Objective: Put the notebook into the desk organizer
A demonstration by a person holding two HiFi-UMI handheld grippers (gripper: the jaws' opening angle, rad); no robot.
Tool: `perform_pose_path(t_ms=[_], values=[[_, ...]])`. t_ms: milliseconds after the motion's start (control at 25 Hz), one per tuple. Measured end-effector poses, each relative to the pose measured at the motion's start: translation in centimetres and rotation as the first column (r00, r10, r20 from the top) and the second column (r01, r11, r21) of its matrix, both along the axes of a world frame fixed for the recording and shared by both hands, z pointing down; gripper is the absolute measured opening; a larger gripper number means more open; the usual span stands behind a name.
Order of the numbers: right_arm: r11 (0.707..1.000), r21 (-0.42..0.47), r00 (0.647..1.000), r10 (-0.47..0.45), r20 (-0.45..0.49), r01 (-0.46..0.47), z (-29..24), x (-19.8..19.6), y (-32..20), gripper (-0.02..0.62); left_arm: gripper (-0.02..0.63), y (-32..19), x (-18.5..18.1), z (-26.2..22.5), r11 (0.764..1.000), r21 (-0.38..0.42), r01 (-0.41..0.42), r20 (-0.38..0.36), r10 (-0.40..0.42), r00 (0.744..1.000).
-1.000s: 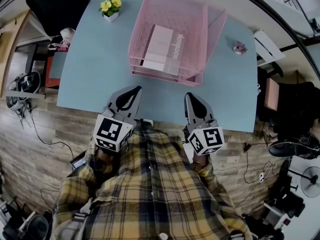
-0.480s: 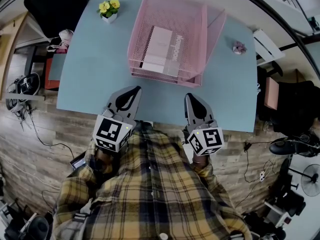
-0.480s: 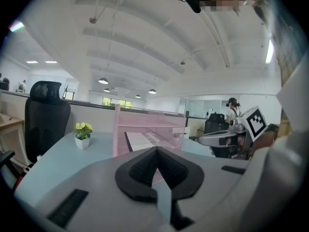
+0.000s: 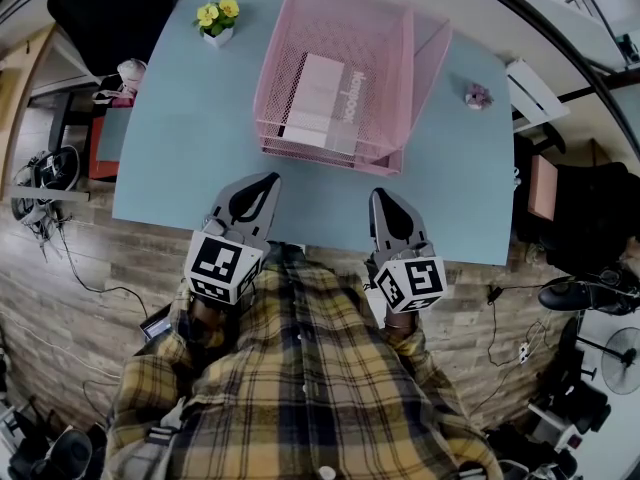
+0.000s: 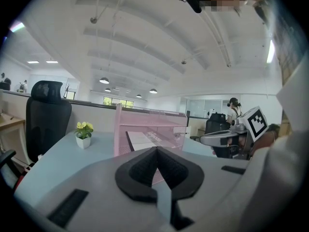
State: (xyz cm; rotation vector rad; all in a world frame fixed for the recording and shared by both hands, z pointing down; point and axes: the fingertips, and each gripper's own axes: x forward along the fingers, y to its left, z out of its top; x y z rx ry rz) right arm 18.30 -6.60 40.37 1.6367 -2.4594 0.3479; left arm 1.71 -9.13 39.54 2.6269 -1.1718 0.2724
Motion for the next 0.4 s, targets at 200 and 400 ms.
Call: perform_pose_path(t_ms=[200,400], values=[[1.000,0.000,1.000,0.004,-0.002,-0.004,-0.02,0.09,0.10,0.002,-0.008,-0.09,-0.06,-0.01,1.000,-0.001,0.002,0.001,-0.002,1.000],[1.000,0.000,1.000,0.009,-0.009,-0.009,0.08,0.30,0.09,0.002,-0.008,-0.24,-0.03,0.05,1.000,-0.001,0.003,0.001,-0.003,1.000]])
